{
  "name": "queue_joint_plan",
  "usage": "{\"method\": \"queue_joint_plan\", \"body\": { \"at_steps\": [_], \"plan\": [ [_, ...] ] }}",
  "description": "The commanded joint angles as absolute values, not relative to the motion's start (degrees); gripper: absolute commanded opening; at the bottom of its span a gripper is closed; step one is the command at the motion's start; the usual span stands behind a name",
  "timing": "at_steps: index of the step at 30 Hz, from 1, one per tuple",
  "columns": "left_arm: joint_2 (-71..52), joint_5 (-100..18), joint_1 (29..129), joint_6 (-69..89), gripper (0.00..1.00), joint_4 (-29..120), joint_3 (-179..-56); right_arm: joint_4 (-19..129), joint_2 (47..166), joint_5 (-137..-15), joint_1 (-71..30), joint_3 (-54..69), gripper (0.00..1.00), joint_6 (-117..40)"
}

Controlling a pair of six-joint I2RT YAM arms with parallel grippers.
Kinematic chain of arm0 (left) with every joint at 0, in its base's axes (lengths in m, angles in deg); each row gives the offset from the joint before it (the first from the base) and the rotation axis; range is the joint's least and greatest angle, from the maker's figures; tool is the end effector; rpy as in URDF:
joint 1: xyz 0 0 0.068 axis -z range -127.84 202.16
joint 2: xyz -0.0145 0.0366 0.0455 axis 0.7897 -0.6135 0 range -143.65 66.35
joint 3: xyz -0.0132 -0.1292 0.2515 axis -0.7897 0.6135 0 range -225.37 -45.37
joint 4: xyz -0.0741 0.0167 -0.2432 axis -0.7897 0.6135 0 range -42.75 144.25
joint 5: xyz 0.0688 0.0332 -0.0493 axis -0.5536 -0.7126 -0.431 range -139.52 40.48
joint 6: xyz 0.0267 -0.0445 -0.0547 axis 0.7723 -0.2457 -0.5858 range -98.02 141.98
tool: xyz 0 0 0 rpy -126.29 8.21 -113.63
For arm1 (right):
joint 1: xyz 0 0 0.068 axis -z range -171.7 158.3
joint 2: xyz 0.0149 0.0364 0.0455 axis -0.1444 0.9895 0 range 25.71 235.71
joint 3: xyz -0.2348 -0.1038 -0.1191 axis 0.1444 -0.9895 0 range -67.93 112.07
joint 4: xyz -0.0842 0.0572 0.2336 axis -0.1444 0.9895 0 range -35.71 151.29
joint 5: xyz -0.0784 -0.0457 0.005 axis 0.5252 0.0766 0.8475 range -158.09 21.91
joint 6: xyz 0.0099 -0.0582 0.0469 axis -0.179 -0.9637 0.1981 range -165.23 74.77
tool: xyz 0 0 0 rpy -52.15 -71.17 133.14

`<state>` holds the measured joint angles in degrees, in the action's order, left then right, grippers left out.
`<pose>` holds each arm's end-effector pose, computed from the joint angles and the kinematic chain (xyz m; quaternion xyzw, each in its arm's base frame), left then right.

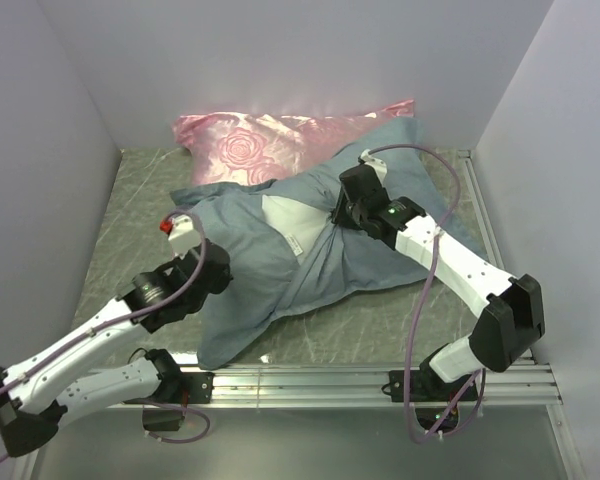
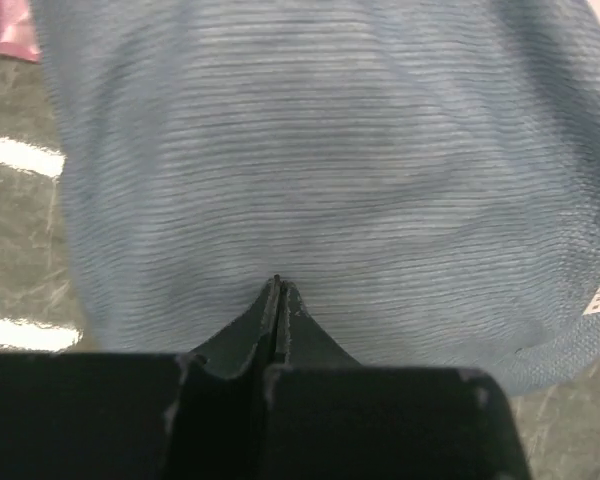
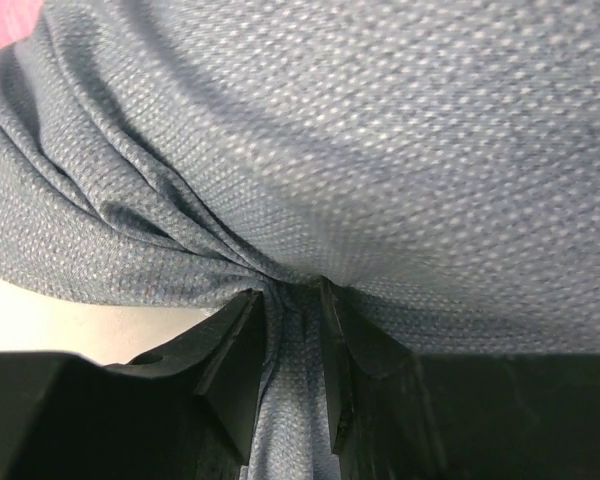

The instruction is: Remove the pillowcase from the pillow

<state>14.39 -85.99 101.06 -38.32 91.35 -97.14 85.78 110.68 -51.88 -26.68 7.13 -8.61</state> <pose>0.1457 -0.1097 0.3016 -0.2079 0.8588 -0.1337 0.4488 0.2904 0.1814 0.3159 0.0709 0.9013 0.1342 0.4057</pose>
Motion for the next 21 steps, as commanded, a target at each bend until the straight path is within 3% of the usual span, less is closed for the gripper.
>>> {"method": "queue_joint_plan", "body": {
  "at_steps": [1, 3, 4, 5, 8, 9, 11, 15, 19, 21],
  "plan": [
    [19.8, -85.4, 100.2, -39.1, 0.01, 90.8, -95.5, 85.5, 108.2, -48.4, -22.9, 3.7, 0.35, -8.9],
    [21.6, -83.6, 100.1, -35.4, 0.03, 87.7, -95.9, 84.2, 107.3, -50.8, -23.2, 3.0, 0.35, -8.9],
    [21.8, -82.9, 100.2, -34.1, 0.12, 86.0, -96.3, 83.9, 107.1, -51.2, -23.4, 2.7, 0.35, -9.0],
    [20.7, -81.0, 100.2, -33.0, 0.38, 83.4, -98.0, 83.7, 107.3, -51.5, -23.6, 2.6, 0.35, -8.8],
    [13.0, -82.6, 100.2, -30.9, 0.70, 85.5, -106.7, 83.9, 107.6, -51.2, -24.8, 2.5, 0.35, -8.8],
    [10.7, -83.4, 100.2, -30.5, 0.74, 85.9, -109.0, 83.7, 108.1, -51.1, -25.1, 2.4, 0.35, -8.4],
    [3.6, -86.7, 100.4, -30.4, 0.81, 87.8, -114.9, 83.7, 108.4, -51.1, -25.4, 2.4, 0.34, -8.2],
    [-6.1, -89.6, 100.4, -32.7, 0.84, 91.3, -123.2, 84.0, 108.8, -51.0, -25.9, 2.7, 0.34, -8.1],
    [-9.8, -89.3, 100.5, -31.5, 0.83, 89.0, -125.3, 84.3, 108.5, -50.9, -26.0, 3.1, 0.34, -8.1],
    [-11.3, -89.7, 100.4, -31.5, 0.74, 89.4, -125.7, 84.4, 108.6, -51.0, -26.0, 3.2, 0.34, -8.3]
  ]
}}
